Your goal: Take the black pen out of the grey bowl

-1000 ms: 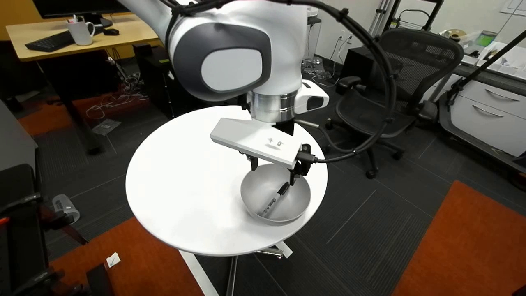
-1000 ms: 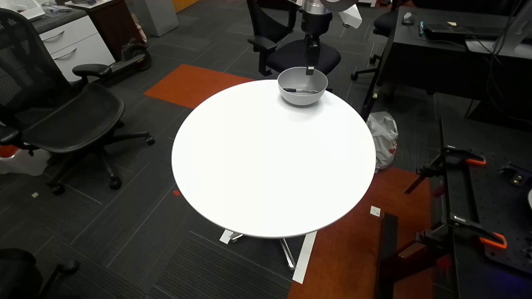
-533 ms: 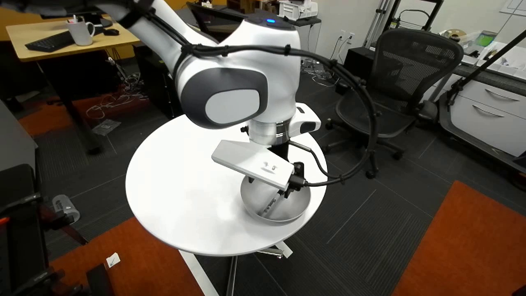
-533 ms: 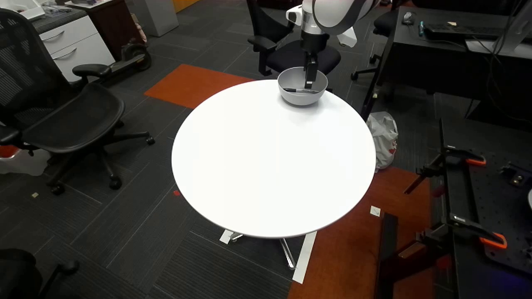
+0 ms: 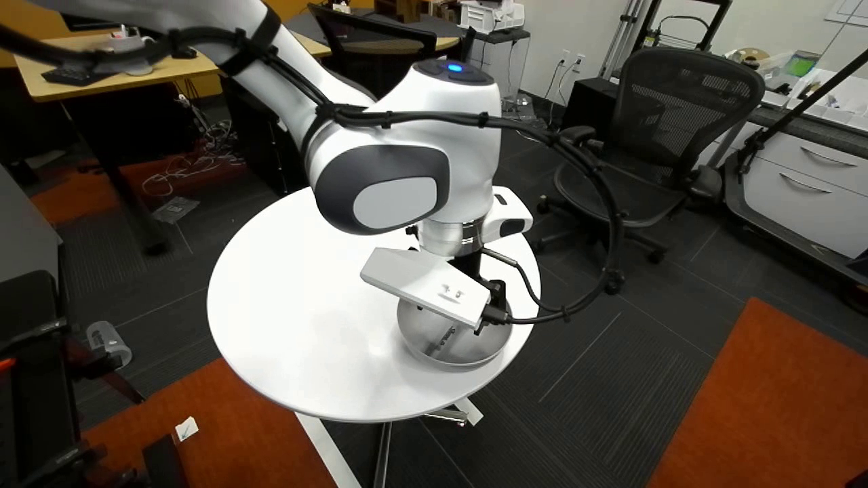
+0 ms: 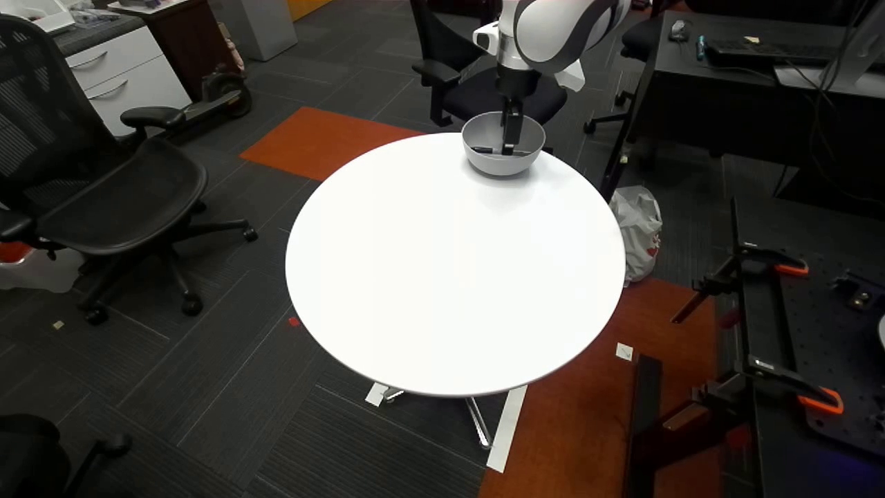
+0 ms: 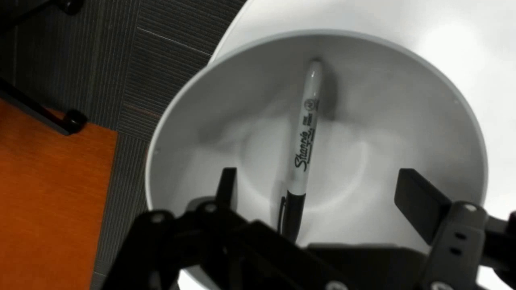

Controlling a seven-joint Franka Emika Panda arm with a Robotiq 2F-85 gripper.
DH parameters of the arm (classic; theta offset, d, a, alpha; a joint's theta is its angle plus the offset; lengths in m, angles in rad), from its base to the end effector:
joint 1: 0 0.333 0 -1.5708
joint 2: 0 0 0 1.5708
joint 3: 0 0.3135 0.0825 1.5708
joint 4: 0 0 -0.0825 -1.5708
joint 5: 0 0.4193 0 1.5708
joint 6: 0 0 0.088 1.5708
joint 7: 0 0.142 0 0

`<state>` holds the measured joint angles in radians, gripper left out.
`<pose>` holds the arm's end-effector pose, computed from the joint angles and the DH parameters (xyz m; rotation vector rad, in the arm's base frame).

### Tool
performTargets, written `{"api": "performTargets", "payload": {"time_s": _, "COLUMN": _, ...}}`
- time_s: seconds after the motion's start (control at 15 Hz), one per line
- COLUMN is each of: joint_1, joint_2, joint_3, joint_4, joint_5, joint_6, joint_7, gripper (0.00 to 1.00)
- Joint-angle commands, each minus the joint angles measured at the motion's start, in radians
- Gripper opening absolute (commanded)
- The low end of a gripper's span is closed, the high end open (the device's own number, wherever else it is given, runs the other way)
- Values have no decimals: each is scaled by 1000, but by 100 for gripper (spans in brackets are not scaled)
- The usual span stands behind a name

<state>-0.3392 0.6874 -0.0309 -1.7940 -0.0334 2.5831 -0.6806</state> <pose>0.6407 -0.2481 0.1102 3.0100 0.5259 0.1053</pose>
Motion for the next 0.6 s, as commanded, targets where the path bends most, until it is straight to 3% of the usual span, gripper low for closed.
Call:
{"api": "performTargets", "payload": {"time_s": 0.0, "joint_1": -17, "joint_2": 40, "joint_3": 21, "joint_4": 46, "joint_5": 10, "joint_6": 21, "joint_7": 12, "gripper": 100}}
{"api": "performTargets", "payload": {"time_s": 0.4, "joint_1": -22, "joint_2": 98, "joint_3": 30, "joint_4": 105, "joint_5": 9, "joint_6": 11, "joint_7": 15, "gripper": 100}}
{"api": "performTargets", "payload": {"time_s": 0.47, "joint_1": -22, "joint_2": 105, "joint_3": 31, "joint_4": 114, "joint_5": 10, "joint_6": 11, "joint_7": 16, "gripper": 75}}
{"api": "performTargets", "payload": {"time_s": 0.53, "joint_1": -23, "joint_2": 112, "joint_3": 32, "joint_4": 122, "joint_5": 9, "joint_6": 10, "joint_7": 15, "gripper": 74}}
